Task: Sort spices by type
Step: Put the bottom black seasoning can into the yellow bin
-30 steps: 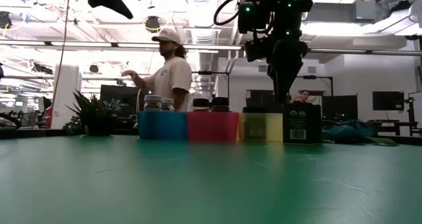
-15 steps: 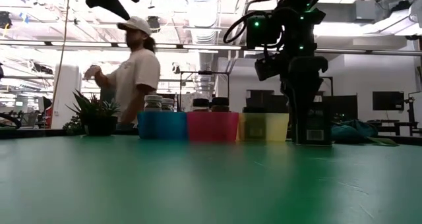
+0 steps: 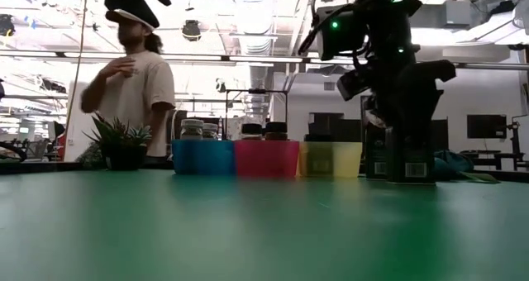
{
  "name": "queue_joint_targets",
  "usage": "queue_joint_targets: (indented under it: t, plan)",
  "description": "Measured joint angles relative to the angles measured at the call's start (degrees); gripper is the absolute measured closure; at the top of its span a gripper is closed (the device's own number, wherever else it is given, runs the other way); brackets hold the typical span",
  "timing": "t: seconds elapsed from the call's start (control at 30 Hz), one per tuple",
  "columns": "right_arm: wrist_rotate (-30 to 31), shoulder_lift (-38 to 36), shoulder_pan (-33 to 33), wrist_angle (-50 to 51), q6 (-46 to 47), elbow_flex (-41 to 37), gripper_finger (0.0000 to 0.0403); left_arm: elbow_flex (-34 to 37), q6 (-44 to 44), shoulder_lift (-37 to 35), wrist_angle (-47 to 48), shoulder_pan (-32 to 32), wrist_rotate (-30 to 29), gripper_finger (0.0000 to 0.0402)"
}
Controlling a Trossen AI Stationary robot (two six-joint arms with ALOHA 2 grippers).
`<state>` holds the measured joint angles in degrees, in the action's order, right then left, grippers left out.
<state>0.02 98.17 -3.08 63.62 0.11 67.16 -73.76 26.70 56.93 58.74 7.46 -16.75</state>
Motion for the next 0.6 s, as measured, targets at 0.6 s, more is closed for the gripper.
queue_joint_targets:
  t: [0.6]
  plan:
    - [-0.1,-0.3,-0.7,-4.0,1.3,-6.2,0.0188,0.0,0.2,-0.3,0.5,0.0,-0.5,0.0102]
